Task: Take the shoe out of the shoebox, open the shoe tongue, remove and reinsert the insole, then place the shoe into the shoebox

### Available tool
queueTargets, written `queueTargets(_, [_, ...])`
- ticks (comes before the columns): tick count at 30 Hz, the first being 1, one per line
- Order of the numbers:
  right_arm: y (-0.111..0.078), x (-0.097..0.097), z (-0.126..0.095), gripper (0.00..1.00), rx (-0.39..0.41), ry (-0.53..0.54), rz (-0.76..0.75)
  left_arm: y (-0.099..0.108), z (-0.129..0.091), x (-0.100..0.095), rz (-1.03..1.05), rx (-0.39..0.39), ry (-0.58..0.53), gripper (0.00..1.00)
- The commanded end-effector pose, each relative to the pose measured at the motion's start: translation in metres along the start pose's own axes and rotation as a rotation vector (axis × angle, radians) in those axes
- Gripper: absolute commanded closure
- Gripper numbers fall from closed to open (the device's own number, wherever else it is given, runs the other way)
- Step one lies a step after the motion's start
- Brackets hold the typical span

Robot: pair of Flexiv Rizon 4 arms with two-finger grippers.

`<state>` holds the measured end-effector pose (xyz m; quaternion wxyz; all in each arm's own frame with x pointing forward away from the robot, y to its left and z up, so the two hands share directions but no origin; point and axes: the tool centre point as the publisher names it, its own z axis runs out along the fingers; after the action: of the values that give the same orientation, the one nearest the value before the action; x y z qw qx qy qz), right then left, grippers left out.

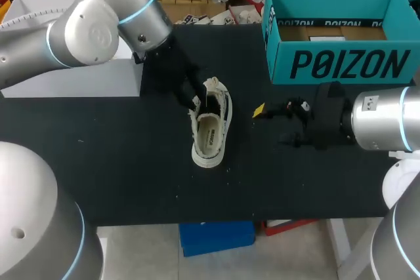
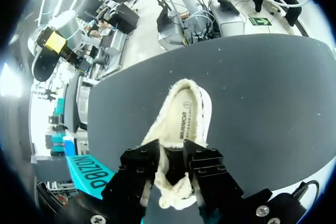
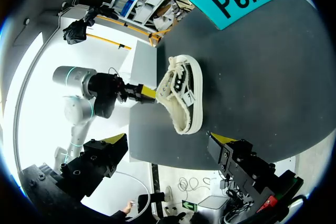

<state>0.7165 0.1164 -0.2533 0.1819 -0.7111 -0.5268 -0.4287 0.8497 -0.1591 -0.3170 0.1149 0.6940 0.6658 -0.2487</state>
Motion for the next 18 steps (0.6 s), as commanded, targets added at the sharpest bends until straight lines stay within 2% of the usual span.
queueTargets(1, [0.000,0.000,0.000,0.00,0.000,-0.002,0.000,-0.012,-0.018,0.012,-0.026,0.002,-0.025,0.00])
queueTargets(5, [0.000,0.000,0.000,0.00,0.000,-0.002,0.000,-0.021,-0.029,0.022,-0.097,0.005,-0.015,0.00])
queueTargets(7, [0.000,0.000,0.000,0.00,0.000,-0.002,0.000,-0.027,-0.033,0.028,-0.116,0.017,0.028,0.00])
queueTargets(18, [0.000,0.000,0.000,0.00,0.000,-0.002,0.000,-0.027,-0.033,0.028,-0.116,0.017,0.028,0.00])
